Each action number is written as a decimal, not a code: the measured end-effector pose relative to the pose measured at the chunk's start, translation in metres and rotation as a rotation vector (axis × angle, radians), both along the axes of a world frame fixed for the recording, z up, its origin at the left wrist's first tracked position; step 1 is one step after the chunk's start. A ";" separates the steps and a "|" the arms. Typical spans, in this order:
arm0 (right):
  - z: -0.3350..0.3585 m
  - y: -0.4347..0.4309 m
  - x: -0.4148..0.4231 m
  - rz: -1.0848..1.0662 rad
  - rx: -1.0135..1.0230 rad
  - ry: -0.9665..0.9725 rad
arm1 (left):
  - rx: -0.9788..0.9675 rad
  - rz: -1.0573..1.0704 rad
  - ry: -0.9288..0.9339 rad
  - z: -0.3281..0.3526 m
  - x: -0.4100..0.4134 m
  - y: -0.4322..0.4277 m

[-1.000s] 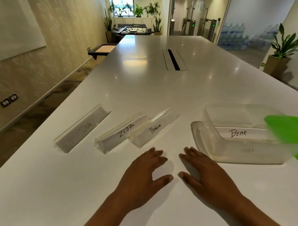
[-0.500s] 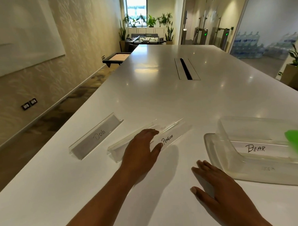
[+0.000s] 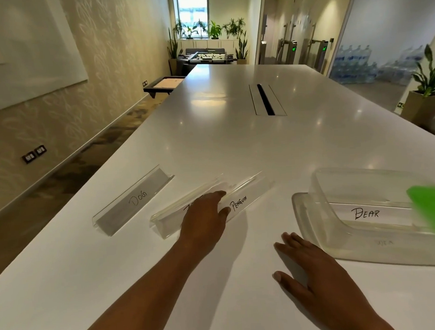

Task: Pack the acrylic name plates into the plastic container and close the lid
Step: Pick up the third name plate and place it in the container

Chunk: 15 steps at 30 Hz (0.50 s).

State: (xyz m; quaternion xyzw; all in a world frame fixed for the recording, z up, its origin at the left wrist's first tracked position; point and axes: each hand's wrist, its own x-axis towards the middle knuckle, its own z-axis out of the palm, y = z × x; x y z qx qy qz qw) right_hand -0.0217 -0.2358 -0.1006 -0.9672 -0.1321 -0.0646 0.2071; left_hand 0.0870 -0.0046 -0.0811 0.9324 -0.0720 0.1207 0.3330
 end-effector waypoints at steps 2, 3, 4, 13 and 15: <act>-0.001 -0.001 0.000 0.000 -0.006 0.003 | -0.054 0.021 0.010 0.002 0.000 -0.001; -0.001 -0.001 0.000 -0.001 -0.009 0.005 | -0.071 0.029 0.015 0.002 0.000 -0.002; -0.001 -0.002 0.000 -0.002 -0.010 0.008 | -0.087 0.036 0.024 0.002 0.000 -0.002; -0.002 -0.002 0.002 -0.001 -0.009 0.001 | -0.182 0.059 0.016 0.005 -0.004 0.003; -0.002 -0.002 0.001 -0.001 0.004 -0.005 | -0.182 0.035 0.013 0.010 -0.007 0.006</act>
